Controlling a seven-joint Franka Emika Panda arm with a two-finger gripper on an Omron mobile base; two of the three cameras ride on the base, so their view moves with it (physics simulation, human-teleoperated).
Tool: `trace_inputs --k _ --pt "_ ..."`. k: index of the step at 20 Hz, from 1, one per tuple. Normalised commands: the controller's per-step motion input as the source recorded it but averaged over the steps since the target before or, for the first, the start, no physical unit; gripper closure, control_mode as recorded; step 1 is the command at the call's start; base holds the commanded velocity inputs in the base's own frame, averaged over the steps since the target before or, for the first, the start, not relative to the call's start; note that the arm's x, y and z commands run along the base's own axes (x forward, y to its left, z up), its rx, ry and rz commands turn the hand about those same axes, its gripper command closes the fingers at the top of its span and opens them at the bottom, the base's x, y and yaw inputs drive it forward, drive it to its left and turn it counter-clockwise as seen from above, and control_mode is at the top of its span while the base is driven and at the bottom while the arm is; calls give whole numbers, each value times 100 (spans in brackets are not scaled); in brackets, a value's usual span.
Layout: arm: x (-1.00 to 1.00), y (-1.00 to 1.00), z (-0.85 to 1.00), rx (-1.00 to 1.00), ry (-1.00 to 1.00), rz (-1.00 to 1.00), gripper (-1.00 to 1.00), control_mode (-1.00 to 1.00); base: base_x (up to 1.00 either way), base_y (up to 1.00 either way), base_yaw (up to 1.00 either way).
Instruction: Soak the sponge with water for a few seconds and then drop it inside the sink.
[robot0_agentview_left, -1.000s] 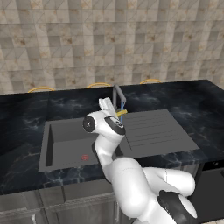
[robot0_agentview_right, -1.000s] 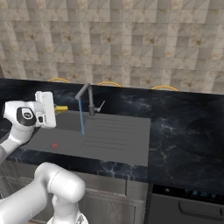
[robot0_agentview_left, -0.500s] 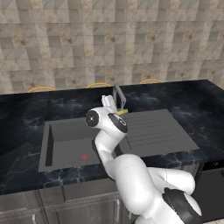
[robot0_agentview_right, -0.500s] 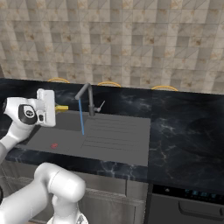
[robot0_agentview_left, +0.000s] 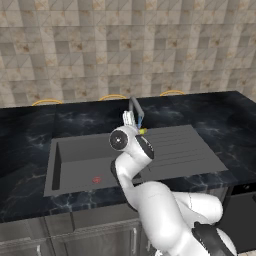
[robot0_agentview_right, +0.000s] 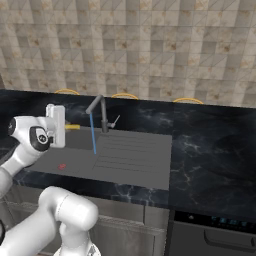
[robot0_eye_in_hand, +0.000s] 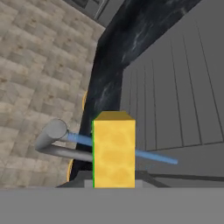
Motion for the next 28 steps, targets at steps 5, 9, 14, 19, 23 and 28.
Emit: trace_inputs --k 5,9,14,19,23,28 --pt "0 0 -30 14 -30 0 100 -100 0 0 0" --pt "0 0 -11 13 -23 -1 100 -100 0 0 0" --pt "0 0 0 11 -1 -6 100 -100 0 0 0" --pt "0 0 0 14 0 -8 100 -100 0 0 0" --pt "0 0 0 11 0 -5 100 -100 0 0 0" --pt "6 0 0 2 0 -2 100 -100 0 0 0"
